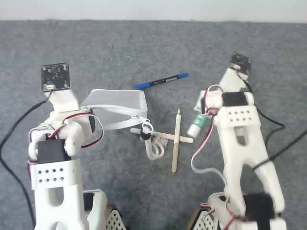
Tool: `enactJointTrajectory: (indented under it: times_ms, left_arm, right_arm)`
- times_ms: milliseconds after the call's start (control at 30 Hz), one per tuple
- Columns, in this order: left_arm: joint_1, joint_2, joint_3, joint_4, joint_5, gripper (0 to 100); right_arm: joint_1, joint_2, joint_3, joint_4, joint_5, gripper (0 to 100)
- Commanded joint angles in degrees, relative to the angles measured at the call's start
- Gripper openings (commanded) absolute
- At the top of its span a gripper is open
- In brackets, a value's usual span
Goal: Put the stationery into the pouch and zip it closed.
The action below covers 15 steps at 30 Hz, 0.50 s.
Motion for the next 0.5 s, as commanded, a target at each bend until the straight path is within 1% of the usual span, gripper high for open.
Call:
enactJointTrajectory:
  times_ms: [0,267,400,467]
  left_arm:
    - [-0.09,0.79,-5.49,1.23,-0.53,1]
    - [3.25,0.97,-13.14,5.45,-0.62,1]
    - [5.89,1.67,-15.78,6.77,-1.93,1]
    - [6.86,4.92,-17.19,6.77,-2.55,1]
  right_arm:
    - [-5.93,-12.53,-0.7,0.22,1.32,0.6]
    - [-15.78,-31.69,-0.53,-3.3,1.32,0.6]
    - [-19.3,-38.2,-0.44,-9.1,1.67,0.6]
    - [-21.14,-40.4,-0.44,-12.7,1.76,0.6]
